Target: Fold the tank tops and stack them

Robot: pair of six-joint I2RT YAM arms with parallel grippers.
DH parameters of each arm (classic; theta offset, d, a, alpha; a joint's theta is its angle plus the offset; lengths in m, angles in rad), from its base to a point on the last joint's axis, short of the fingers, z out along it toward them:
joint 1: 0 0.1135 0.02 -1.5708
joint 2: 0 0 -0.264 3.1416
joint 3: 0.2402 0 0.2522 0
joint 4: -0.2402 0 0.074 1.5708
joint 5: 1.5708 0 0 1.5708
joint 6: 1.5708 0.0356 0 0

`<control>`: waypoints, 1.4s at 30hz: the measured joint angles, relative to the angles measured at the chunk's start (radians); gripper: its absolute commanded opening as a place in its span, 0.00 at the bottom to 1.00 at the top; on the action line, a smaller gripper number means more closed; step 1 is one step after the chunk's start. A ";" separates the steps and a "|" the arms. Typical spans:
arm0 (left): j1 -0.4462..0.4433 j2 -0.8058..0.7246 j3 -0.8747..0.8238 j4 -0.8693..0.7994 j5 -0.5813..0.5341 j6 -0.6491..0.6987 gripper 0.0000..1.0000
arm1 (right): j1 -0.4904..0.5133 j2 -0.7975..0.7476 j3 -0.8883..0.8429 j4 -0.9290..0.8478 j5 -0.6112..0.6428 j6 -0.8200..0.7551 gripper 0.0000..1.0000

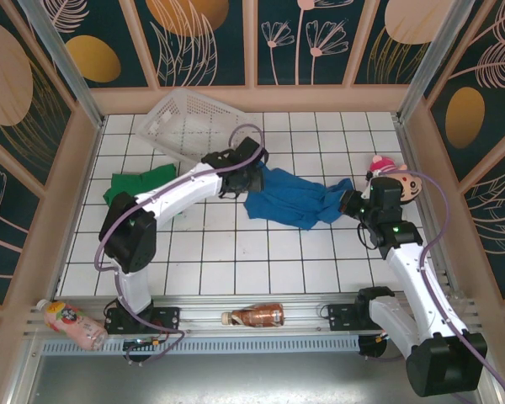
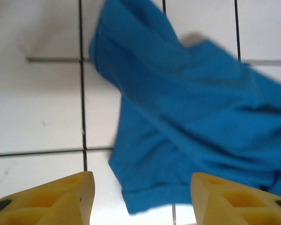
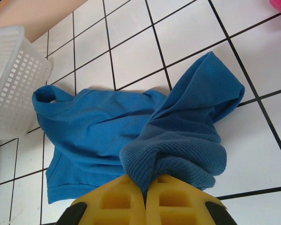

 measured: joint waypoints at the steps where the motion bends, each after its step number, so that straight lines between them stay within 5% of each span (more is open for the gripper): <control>1: -0.009 0.006 -0.027 0.013 0.011 -0.011 0.54 | 0.002 0.000 0.000 0.000 0.000 0.000 0.00; 10: -0.021 0.161 -0.086 0.086 0.062 -0.058 0.47 | 0.042 -0.009 0.000 -0.017 0.000 0.000 0.00; 18: -0.021 0.195 -0.072 0.120 0.058 -0.055 0.00 | 0.045 -0.056 0.000 -0.060 0.000 -0.001 0.00; 24: -0.021 0.277 0.212 -0.003 0.003 0.033 0.00 | 0.045 -0.143 0.000 -0.093 0.001 -0.008 0.00; 32: 0.013 0.508 1.025 -0.096 -0.064 0.213 0.00 | 0.045 -0.274 0.121 -0.058 0.087 -0.054 0.00; 37: 0.089 0.457 0.954 0.056 -0.041 0.253 0.00 | 0.045 -0.253 0.235 0.052 0.103 -0.115 0.00; 42: 0.170 0.515 0.964 0.136 0.065 0.260 0.00 | 0.050 -0.259 0.239 0.157 -0.030 -0.119 0.00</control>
